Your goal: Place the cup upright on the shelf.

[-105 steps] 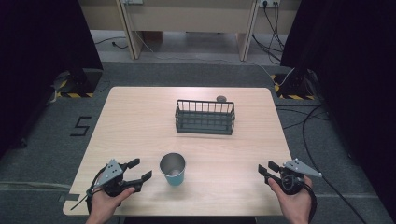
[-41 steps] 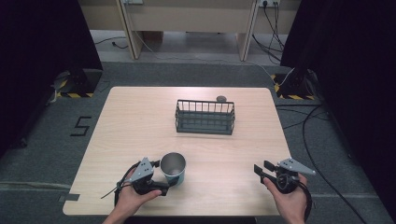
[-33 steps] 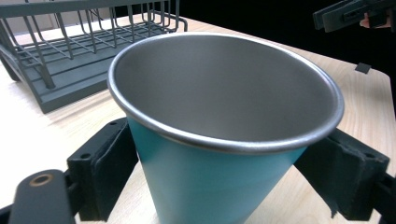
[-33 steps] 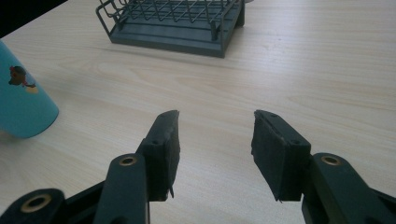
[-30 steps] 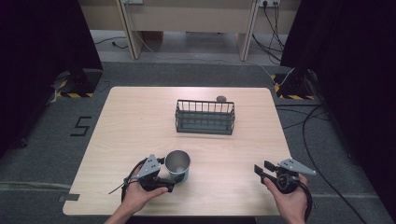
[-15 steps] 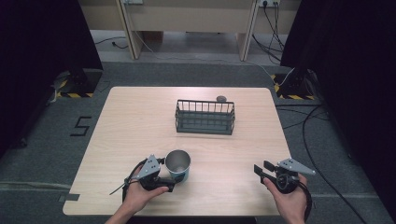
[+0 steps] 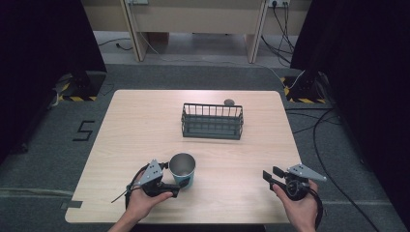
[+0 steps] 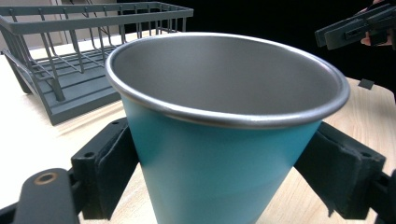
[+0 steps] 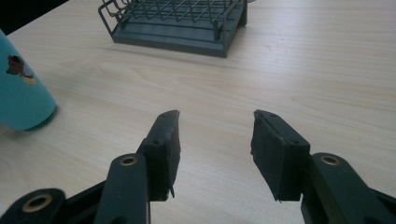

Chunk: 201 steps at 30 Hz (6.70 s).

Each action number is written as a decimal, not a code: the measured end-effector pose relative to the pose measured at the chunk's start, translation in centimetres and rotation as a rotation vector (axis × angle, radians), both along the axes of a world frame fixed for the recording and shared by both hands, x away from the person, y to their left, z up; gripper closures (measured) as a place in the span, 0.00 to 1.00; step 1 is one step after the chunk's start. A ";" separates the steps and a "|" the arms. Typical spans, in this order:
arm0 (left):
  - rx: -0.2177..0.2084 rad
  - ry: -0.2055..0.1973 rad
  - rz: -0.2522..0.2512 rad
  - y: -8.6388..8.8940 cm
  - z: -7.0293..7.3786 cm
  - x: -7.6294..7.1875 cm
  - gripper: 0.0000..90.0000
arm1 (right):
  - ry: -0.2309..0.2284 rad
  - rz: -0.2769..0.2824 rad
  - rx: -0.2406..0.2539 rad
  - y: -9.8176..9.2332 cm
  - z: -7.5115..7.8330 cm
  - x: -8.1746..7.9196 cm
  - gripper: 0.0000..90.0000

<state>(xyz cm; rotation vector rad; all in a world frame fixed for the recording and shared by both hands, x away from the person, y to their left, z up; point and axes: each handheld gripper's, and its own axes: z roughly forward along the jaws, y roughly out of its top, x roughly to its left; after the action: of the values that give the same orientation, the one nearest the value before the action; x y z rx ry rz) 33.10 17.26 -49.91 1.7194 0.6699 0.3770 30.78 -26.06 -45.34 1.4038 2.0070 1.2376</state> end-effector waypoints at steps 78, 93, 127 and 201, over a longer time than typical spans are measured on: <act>-0.058 -0.115 0.030 -1.8 7.2 6.6 0.17 | -0.006 -0.011 0.005 -0.3 -0.1 0.1 0.58; -0.065 -0.127 0.034 -2.2 8.1 7.5 0.17 | -0.004 -0.012 0.009 -0.3 0.0 0.0 0.58; -0.084 -0.157 0.042 -3.5 10.8 10.4 0.17 | -0.006 -0.020 0.015 -0.6 0.0 -0.3 0.58; -0.062 -0.071 0.128 -7.2 10.4 20.3 0.17 | -0.003 -0.021 0.029 -0.9 -0.2 -0.2 0.58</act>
<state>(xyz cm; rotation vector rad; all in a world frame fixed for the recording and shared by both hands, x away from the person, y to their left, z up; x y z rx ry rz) 53.39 10.03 -39.53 1.6013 0.7346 0.4998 30.59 -26.92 -45.53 1.4324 1.9747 1.2634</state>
